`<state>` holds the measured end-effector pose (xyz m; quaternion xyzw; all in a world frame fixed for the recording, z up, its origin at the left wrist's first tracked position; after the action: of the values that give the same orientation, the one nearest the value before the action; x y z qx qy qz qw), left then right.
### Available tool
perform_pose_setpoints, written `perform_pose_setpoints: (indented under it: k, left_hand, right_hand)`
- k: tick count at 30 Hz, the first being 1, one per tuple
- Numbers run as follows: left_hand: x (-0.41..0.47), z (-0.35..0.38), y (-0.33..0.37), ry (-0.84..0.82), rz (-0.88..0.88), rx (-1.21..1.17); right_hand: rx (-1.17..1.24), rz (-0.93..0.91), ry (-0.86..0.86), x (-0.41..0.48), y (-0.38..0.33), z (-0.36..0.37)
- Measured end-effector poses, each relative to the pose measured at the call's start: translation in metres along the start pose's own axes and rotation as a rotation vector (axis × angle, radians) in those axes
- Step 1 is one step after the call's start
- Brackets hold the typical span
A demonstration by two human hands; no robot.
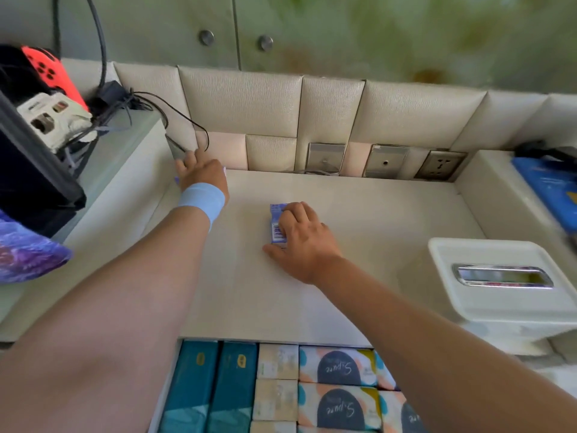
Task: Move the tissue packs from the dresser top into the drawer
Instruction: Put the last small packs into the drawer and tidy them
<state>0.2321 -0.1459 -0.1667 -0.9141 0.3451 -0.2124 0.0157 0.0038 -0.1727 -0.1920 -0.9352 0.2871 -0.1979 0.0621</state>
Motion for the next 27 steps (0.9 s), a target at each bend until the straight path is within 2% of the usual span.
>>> perform_pose_setpoints:
  k: [5,11,14,17,19,21,27]
  left_hand:
    - [-0.029,-0.022,0.009,-0.138,0.114,-0.169]
    - [-0.079,-0.059,0.008,-0.305,0.258,-0.114]
    - [-0.115,-0.08,0.002,-0.432,0.233,-0.186]
    - [-0.159,-0.092,-0.003,-0.625,0.106,-0.401]
    - [-0.185,-0.099,-0.004,-0.656,0.056,-0.47]
    - [-0.207,-0.111,0.004,-0.665,0.1,-0.487]
    - [-0.261,-0.144,0.026,-0.678,0.144,-0.616]
  right_hand:
    - [0.137,0.072,-0.008,-0.006,-0.005,-0.011]
    - [0.178,0.157,-0.164,-0.041,0.0,-0.039]
    - [0.059,0.14,-0.287,-0.079,0.003,-0.056]
    - [-0.011,0.125,-0.362,-0.118,0.007,-0.078]
    - [-0.091,0.066,-0.434,-0.141,0.008,-0.094]
    - [-0.126,0.041,-0.461,-0.16,0.01,-0.108]
    - [0.29,0.373,-0.481,-0.211,0.012,-0.138]
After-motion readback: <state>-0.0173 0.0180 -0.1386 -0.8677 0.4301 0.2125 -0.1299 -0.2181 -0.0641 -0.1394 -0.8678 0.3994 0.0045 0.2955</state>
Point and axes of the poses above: each hand's wrist, its own x-axis towards the middle knuckle, its own z-axis out of the palm, y = z × x, the point moved 3 cm from there along x, towards the middle knuckle, and after that the axes turned 12 degrees about y, right-handed, at the moved point
